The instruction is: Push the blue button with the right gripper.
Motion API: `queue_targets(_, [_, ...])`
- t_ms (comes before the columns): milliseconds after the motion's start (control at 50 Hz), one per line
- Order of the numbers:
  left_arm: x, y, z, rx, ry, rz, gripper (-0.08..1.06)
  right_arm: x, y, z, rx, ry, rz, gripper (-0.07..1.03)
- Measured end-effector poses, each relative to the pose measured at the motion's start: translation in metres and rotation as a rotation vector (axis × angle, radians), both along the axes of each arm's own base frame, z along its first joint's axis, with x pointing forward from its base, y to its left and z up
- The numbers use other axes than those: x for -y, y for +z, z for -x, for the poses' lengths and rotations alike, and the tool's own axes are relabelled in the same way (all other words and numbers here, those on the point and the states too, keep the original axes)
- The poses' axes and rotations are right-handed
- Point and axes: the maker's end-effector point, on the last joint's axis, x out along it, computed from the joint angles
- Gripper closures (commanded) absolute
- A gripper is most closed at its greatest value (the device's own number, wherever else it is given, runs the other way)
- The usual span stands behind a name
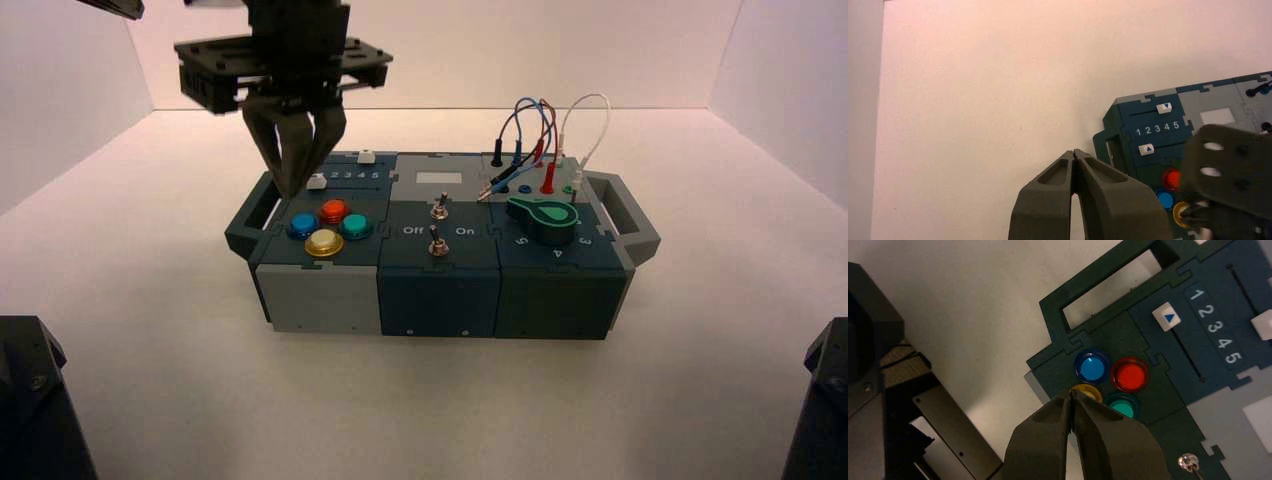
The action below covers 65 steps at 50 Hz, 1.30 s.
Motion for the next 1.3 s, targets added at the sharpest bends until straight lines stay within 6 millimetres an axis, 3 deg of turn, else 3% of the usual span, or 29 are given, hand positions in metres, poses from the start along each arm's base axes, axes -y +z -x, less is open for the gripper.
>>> queue_targets(440, [0.0,0.001,0.001,0.003,-0.002,0.001,1.01,-0.005,-0.017,-0.005,-0.003,0.016,0.033,0.99])
queue_targets(880, [0.0,0.0,0.001,0.002,-0.003,-0.001,1.01,0.004,-0.022,-0.028,0.013,-0.012,0.053,0.99])
queue_targets(1300, [0.0,0.0,0.0,0.0,-0.003,-0.001,1.01,0.001,-0.033,-0.027,-0.014,-0.02,0.063,0.99])
